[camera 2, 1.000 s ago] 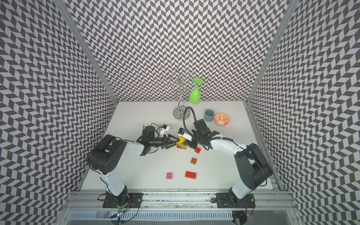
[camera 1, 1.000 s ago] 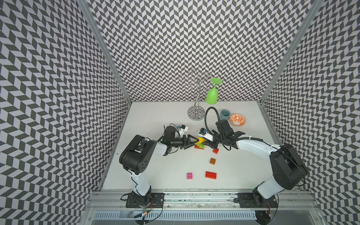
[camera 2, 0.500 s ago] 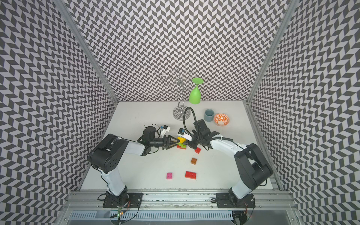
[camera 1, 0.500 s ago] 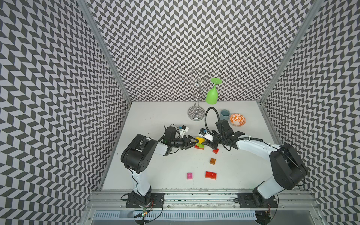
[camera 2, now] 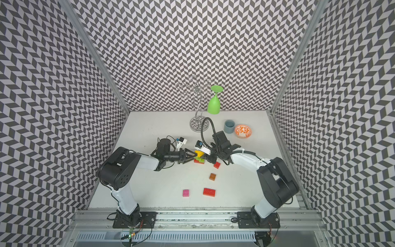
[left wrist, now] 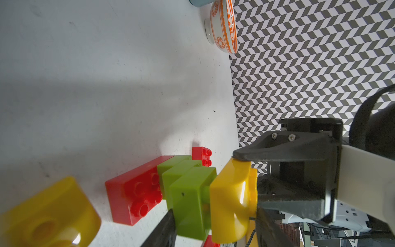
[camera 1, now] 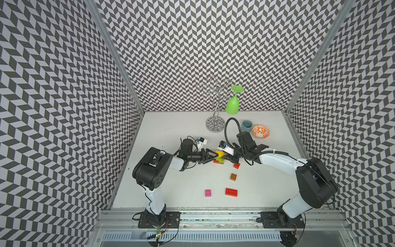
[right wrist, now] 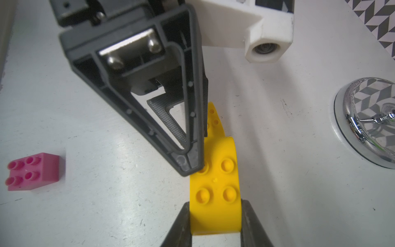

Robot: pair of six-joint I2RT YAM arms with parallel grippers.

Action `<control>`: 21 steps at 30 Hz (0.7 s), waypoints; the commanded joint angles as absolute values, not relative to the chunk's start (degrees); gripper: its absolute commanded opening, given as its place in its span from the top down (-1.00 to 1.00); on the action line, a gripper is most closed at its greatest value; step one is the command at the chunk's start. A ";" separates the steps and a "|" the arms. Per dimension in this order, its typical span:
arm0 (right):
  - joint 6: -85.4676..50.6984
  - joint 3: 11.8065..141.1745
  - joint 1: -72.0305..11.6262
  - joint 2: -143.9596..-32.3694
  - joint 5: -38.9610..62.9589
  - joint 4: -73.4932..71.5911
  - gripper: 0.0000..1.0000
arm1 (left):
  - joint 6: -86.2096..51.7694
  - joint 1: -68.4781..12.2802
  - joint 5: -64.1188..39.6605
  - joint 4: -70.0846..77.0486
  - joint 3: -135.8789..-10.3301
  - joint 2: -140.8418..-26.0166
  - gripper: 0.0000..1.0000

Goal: Assemble the letter s with lego
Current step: Assemble the lego brick with the lego brick.

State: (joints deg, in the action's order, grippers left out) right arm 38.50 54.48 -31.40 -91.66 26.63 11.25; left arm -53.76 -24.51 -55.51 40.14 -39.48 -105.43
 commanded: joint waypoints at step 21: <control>40.78 56.34 -31.80 -93.26 27.35 12.32 0.63 | -53.79 -24.95 -56.14 40.89 -40.40 -105.14 -0.23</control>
